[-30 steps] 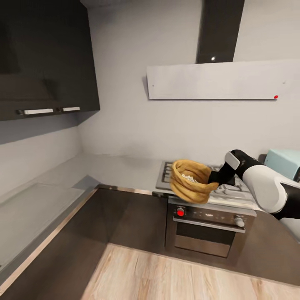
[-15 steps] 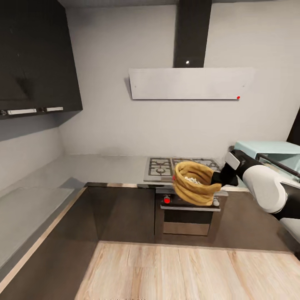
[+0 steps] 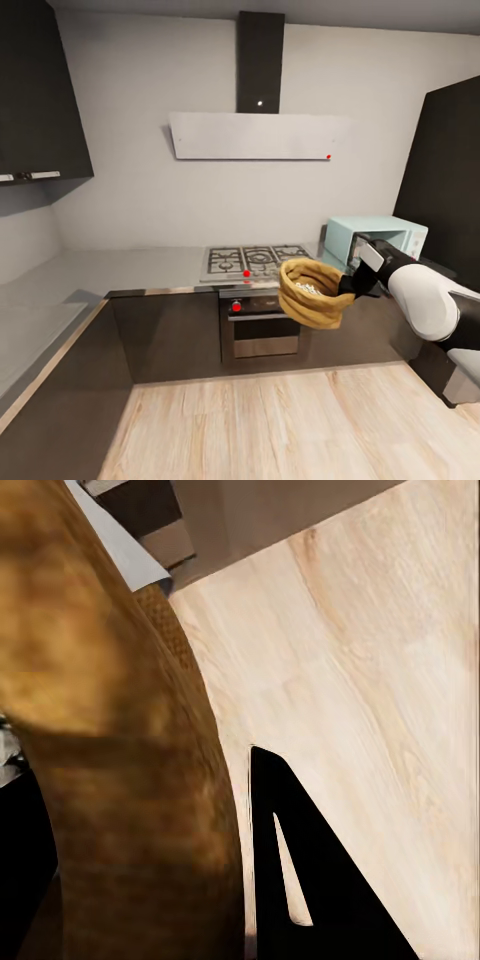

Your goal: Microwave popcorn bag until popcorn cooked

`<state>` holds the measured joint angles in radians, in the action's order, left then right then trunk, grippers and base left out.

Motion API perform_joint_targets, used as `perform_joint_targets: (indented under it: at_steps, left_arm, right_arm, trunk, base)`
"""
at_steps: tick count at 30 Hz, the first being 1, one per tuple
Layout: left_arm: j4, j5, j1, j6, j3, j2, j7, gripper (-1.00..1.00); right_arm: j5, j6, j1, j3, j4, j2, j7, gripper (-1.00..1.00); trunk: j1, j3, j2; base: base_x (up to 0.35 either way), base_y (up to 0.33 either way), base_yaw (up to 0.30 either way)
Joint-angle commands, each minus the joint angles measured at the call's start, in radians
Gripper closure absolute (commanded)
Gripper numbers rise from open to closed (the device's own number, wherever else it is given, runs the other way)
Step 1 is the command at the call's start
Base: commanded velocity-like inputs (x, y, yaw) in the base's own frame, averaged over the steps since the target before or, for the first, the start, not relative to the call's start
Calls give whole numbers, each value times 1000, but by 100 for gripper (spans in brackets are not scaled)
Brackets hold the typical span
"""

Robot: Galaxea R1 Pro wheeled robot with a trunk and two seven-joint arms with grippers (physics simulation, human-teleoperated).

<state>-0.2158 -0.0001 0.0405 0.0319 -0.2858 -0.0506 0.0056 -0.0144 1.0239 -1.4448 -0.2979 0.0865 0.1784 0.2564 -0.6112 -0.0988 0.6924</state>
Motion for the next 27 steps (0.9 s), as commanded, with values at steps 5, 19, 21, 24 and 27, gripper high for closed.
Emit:
perform_joint_targets:
  at_steps: [5,19,21,24,27]
  left_arm:
    - [1,0,1,3,-1,1,1,-100]
    - [1,0,1,3,-1,0,1,-100]
    - [1,0,1,3,-1,0,1,-100]
    - [1,0,1,4,-1,0,1,-100]
    - [1,0,1,5,-1,0,1,-100]
  right_arm:
    - [-2,2,-1,-9,1,0,9,100]
    - [-2,2,-1,-10,1,0,9,100]
    - [-2,2,-1,-10,1,0,9,100]
    - [-2,2,-1,-10,1,0,9,100]
    - [-2,2,-1,-10,1,0,9,100]
  trunk:
    - [0,-2,2]
    - [0,-2,2]
    - [0,-2,2]
    - [0,-2,2]
    - [0,-2,2]
  base:
    - [-267,0,-298]
    - [-113,0,-298]
    - [-1,-14,-298]
    - [0,-183,-298]
    - [0,-282,-298]
